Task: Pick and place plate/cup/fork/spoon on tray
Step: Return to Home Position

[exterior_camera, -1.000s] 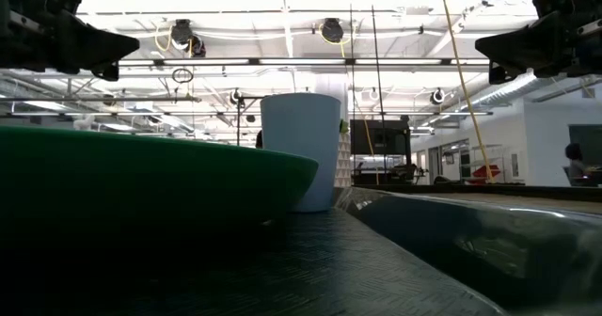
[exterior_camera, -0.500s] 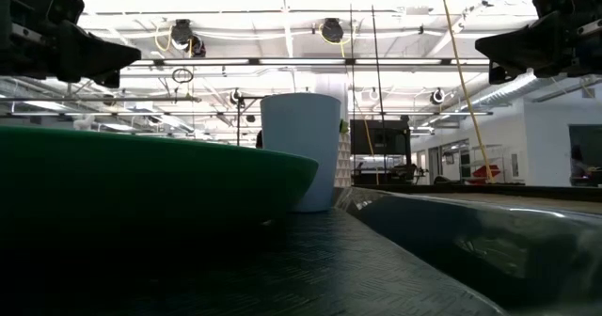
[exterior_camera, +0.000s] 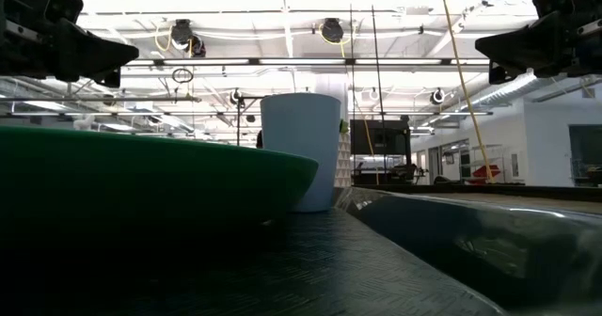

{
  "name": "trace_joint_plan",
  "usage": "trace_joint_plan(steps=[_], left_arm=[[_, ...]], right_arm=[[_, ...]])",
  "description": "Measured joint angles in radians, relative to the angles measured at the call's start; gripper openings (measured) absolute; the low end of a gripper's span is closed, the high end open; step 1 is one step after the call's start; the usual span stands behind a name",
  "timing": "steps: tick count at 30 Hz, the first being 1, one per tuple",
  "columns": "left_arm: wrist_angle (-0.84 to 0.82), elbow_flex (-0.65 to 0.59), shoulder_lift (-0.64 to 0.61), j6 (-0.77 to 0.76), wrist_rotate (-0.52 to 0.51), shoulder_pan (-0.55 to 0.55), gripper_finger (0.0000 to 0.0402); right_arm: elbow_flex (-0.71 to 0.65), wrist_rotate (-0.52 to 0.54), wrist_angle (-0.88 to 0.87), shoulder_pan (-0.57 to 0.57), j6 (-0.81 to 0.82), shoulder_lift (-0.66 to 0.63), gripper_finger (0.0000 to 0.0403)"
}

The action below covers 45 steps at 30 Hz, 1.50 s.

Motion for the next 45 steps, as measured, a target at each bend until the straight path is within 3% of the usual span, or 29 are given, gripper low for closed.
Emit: trace_joint_plan(steps=[7,45], left_arm=[[0.001,0.000,0.000,-0.074,0.000,0.000,0.0021],[0.003,0.000,0.000,-0.073,-0.001,0.000,0.0024]], right_arm=[[0.000,0.000,0.000,0.000,0.000,0.000,0.0000],[0.000,0.000,0.000,0.000,0.000,0.000,0.0000]])
